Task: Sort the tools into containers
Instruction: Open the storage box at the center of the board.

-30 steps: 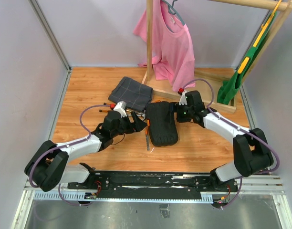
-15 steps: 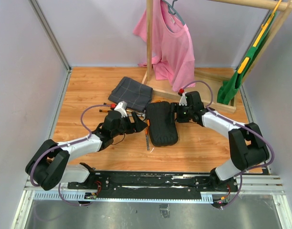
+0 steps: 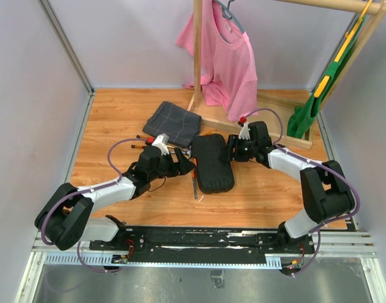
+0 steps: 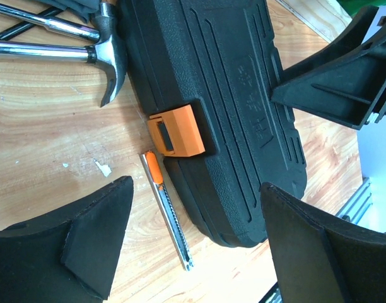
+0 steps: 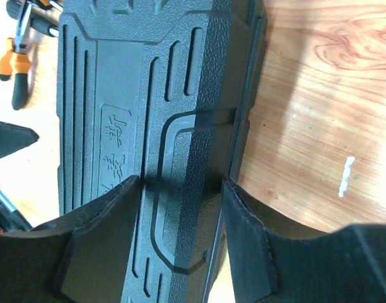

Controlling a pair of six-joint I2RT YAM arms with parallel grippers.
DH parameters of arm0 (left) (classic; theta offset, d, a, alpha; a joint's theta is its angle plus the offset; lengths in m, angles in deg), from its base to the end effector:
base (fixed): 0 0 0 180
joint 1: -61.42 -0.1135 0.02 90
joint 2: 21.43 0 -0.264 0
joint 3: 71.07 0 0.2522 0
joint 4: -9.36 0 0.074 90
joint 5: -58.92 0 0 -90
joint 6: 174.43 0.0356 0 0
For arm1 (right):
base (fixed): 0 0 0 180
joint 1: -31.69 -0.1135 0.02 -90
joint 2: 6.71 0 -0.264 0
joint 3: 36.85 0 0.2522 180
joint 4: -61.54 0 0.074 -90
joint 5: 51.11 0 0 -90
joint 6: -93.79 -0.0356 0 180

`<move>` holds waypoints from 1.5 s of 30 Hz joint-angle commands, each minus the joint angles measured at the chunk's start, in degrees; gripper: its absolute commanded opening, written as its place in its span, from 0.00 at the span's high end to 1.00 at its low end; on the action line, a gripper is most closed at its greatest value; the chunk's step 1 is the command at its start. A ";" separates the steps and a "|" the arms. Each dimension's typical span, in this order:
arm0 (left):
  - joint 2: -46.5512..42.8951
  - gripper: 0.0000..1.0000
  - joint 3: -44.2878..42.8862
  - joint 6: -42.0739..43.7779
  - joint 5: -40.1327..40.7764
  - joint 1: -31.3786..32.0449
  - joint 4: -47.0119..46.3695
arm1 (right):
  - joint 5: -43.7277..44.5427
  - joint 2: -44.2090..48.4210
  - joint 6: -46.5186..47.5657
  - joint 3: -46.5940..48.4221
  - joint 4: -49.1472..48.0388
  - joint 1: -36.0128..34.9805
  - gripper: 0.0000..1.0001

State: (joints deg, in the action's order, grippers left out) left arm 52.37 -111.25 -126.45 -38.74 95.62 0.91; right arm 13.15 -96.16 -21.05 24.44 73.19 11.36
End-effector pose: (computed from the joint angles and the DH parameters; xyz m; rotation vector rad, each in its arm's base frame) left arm 0.2085 -0.1474 0.1809 -0.0553 2.1460 -0.9535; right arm 0.2959 0.1261 0.1906 -0.1580 2.3466 0.9139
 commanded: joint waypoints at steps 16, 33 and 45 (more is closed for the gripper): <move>5.43 0.20 -4.46 -1.96 -3.32 -0.53 -4.90 | -10.58 -8.09 -7.81 -13.20 -16.02 8.34 0.56; 8.22 0.27 -2.59 -5.95 0.52 -0.53 -7.54 | -11.38 -12.53 -10.77 -16.00 -19.54 12.24 0.67; 10.36 0.26 0.15 -9.88 -1.26 -0.69 -16.10 | -12.26 -13.37 -11.11 -16.26 -20.31 13.35 0.68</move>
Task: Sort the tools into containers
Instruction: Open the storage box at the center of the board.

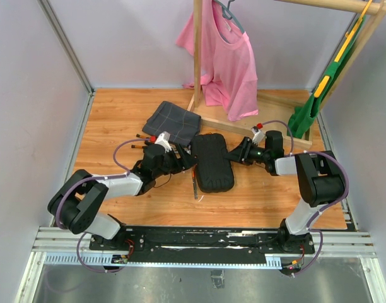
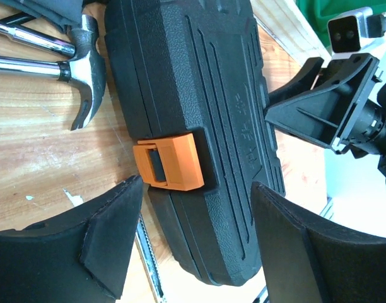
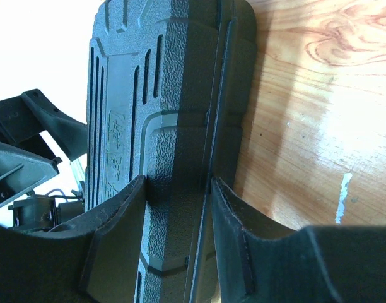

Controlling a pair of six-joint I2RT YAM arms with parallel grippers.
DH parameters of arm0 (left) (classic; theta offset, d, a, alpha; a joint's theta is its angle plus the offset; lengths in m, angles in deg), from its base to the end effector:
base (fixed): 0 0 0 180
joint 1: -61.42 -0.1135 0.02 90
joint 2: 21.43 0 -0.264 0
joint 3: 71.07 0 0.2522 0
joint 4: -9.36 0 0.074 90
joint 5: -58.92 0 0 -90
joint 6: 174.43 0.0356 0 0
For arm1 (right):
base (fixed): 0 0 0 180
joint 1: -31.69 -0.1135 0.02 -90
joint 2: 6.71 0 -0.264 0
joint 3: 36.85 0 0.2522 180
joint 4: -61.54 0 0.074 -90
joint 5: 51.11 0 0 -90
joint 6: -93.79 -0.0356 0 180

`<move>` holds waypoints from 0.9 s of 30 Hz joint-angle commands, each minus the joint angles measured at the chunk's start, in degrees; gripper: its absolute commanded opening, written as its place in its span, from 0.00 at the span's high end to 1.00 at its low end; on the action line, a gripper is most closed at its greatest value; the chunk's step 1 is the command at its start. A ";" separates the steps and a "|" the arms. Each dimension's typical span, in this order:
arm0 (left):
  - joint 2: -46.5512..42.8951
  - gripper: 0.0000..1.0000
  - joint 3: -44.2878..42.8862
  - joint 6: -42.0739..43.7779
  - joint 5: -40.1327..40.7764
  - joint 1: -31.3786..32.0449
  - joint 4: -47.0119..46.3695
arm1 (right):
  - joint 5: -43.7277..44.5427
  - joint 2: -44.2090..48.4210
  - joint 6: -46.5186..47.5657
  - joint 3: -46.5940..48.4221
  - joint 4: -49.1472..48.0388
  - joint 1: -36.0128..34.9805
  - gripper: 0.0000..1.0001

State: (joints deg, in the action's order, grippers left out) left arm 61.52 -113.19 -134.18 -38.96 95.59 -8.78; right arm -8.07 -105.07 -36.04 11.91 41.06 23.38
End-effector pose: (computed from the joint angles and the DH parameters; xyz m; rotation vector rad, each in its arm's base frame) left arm 0.2283 -0.1609 0.1685 -0.1917 2.1213 -1.0561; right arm 0.3007 0.0702 0.1348 0.0549 2.1830 1.3463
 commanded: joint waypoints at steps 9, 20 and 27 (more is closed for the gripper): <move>7.21 0.19 7.11 -8.33 -7.33 -2.08 -25.15 | 8.51 -4.75 3.99 -3.30 12.07 1.37 0.69; 14.00 0.11 7.75 -11.19 -8.73 -2.43 -35.25 | 8.46 -4.21 4.15 -3.17 12.44 1.46 0.69; 15.56 0.04 7.36 -10.52 -7.88 -2.66 -34.72 | 8.54 -4.11 4.41 -3.03 12.71 1.42 0.69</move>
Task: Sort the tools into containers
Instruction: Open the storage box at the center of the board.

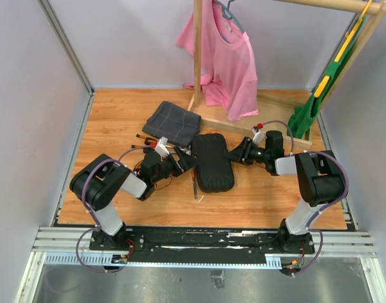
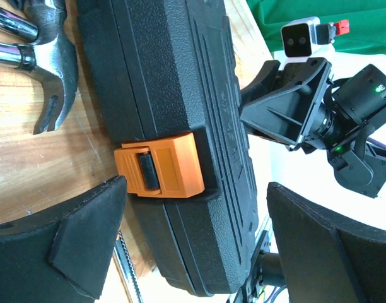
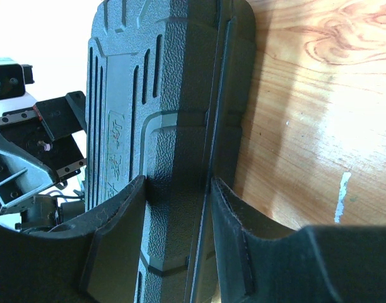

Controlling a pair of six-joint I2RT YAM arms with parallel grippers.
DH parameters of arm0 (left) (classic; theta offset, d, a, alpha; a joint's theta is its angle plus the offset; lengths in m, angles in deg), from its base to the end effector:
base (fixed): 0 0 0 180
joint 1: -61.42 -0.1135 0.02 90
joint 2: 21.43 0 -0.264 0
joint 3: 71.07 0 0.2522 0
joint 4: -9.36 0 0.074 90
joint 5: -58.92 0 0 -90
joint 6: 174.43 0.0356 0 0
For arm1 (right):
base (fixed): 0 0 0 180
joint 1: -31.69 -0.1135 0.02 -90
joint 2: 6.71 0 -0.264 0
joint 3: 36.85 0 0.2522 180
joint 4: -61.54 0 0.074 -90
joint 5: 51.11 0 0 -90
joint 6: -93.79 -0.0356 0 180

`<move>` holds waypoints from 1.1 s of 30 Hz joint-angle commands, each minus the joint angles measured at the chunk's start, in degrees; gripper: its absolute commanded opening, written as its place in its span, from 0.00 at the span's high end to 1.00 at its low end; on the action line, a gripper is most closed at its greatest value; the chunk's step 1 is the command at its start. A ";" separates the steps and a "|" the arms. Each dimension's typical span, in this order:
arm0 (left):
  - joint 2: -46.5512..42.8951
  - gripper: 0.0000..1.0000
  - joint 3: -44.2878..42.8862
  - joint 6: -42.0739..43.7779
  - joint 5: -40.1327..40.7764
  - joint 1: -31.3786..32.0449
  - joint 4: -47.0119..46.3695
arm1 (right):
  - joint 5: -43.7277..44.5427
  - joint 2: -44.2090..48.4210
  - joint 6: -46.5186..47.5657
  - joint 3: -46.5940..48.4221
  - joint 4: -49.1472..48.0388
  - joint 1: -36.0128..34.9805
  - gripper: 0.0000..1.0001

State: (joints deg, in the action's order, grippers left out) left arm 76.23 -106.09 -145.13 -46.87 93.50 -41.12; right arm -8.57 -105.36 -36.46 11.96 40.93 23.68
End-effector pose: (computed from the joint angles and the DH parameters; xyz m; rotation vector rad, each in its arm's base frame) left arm 0.2295 -0.1553 0.1284 -0.2766 1.9878 -1.3568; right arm 0.3013 0.0689 0.1339 0.0636 2.1850 1.3566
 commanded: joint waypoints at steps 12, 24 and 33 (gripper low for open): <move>7.99 0.01 -0.32 -2.81 -2.54 -0.69 -11.03 | 8.89 -3.96 5.01 -2.89 13.14 1.16 0.70; 12.79 0.01 -0.60 -5.64 -4.10 -1.14 -19.01 | 8.79 -3.65 5.18 -2.89 13.29 1.16 0.70; 15.55 0.01 -1.70 -7.62 -5.40 -1.14 -22.32 | 8.70 -3.82 5.18 -2.81 13.28 1.17 0.70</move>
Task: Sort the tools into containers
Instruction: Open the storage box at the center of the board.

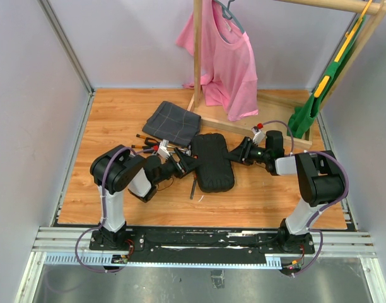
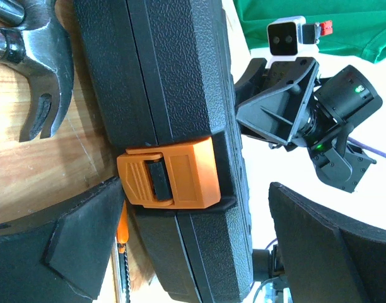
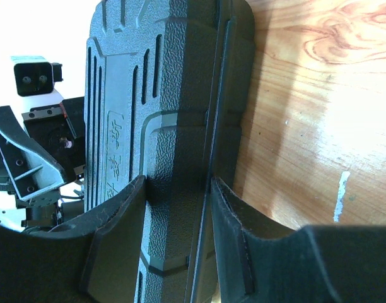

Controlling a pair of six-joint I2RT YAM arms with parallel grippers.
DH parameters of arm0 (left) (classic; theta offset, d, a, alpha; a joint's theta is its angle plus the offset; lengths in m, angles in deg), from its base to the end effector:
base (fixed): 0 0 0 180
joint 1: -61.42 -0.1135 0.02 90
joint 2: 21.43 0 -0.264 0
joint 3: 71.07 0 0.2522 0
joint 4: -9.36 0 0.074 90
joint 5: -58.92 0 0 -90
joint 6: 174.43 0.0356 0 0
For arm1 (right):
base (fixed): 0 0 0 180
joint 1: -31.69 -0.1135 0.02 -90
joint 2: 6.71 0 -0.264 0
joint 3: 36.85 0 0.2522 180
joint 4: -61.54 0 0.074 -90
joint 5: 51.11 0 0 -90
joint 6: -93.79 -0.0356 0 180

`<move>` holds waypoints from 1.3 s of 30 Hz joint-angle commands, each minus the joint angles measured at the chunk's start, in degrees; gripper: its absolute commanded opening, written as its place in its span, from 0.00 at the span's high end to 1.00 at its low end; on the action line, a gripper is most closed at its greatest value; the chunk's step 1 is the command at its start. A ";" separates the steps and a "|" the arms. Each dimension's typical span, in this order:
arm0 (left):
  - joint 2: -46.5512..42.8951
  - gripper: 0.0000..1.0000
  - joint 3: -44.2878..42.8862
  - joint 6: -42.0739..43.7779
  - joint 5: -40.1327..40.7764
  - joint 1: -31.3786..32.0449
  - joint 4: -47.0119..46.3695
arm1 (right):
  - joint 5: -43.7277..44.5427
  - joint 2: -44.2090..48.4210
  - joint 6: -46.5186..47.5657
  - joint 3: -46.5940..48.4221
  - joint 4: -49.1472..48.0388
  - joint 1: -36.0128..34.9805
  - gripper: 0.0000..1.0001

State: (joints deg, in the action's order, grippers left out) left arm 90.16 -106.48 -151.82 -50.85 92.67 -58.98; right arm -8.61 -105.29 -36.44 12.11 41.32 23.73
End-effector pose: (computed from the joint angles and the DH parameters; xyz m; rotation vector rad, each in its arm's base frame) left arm 0.2364 -0.1576 0.0994 -0.3229 1.9439 -1.5092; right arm 0.3016 0.0687 0.1343 0.0655 2.1873 1.3569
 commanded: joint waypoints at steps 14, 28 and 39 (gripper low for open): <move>-0.51 0.28 -2.84 1.27 -1.44 -0.31 4.25 | 8.99 -3.28 5.73 -2.78 13.78 1.10 0.71; -3.88 0.42 -6.12 6.91 2.64 -0.22 22.05 | 9.50 -3.28 6.73 -2.55 14.64 1.03 0.71; -6.21 0.44 -8.89 11.40 6.68 0.41 34.06 | 9.69 -3.38 7.00 -2.55 14.94 1.02 0.71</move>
State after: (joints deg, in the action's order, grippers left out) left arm 83.86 -113.17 -147.36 -51.49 92.36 -35.68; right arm -7.98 -104.86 -35.17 12.70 42.87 24.40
